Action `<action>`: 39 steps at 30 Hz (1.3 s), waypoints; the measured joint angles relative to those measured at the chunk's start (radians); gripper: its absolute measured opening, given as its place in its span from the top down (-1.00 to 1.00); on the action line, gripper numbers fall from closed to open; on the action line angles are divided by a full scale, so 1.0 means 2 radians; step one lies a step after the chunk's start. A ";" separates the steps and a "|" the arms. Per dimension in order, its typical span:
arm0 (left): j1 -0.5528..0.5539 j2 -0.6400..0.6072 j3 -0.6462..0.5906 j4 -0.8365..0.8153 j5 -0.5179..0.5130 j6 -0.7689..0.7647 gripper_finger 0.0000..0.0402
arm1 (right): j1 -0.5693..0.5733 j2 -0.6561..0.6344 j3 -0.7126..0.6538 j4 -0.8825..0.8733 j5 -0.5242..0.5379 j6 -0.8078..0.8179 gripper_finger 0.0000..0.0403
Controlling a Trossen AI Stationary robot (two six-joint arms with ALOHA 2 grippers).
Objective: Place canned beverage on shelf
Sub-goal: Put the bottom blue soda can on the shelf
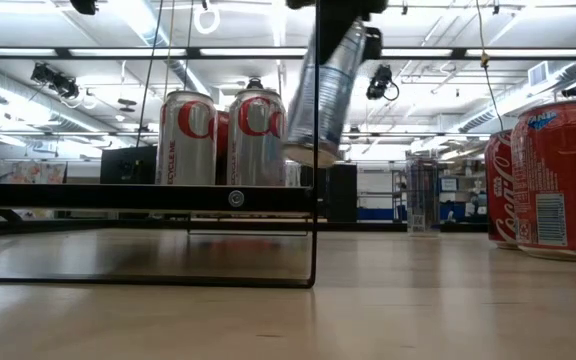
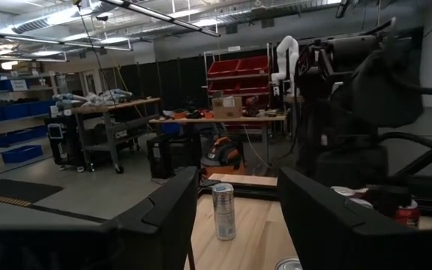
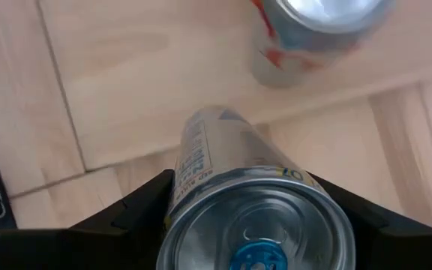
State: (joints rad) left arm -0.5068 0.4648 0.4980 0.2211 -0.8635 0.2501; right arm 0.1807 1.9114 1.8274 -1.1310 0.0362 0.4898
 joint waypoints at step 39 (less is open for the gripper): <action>0.000 0.000 0.000 0.007 0.000 0.011 0.03 | -0.004 0.092 0.082 0.132 -0.012 -0.163 -0.30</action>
State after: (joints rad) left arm -0.5068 0.4648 0.4980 0.2359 -0.8631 0.2726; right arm 0.1730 2.0945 1.9923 -0.8665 0.0128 0.1646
